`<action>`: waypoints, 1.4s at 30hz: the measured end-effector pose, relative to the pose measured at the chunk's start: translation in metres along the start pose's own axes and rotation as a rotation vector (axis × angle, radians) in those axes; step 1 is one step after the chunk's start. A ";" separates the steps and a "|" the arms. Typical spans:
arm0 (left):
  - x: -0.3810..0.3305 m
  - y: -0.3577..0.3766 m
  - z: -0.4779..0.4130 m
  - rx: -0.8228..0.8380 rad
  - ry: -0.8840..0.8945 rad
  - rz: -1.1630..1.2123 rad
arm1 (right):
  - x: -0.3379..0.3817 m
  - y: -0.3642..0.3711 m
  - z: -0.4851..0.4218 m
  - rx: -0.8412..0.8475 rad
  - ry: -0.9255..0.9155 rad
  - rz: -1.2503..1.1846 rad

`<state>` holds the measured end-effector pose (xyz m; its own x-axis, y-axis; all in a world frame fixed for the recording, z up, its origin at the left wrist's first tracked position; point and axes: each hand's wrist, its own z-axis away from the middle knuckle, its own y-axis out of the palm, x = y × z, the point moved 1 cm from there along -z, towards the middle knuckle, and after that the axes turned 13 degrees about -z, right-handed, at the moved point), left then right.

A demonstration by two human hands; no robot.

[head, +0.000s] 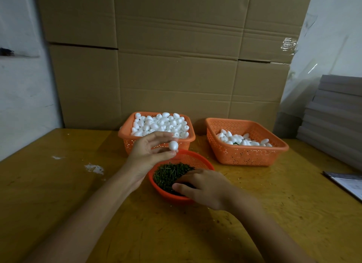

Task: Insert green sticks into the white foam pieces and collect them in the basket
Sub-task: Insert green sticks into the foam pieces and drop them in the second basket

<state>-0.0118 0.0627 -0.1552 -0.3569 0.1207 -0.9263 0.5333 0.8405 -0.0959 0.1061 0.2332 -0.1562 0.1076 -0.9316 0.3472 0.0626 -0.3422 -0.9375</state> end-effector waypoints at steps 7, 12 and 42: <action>0.003 0.000 0.000 -0.012 0.027 -0.107 | 0.000 0.000 0.000 0.001 0.000 0.011; 0.005 -0.001 0.000 -0.005 0.044 -0.158 | 0.000 0.001 -0.001 -0.001 0.003 0.012; 0.003 0.009 -0.001 -0.036 -0.040 -0.056 | 0.004 0.008 -0.004 -0.508 -0.069 -0.155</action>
<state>-0.0088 0.0715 -0.1585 -0.3544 0.0523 -0.9336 0.4848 0.8640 -0.1356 0.1036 0.2258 -0.1627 0.2017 -0.8609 0.4671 -0.4030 -0.5076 -0.7615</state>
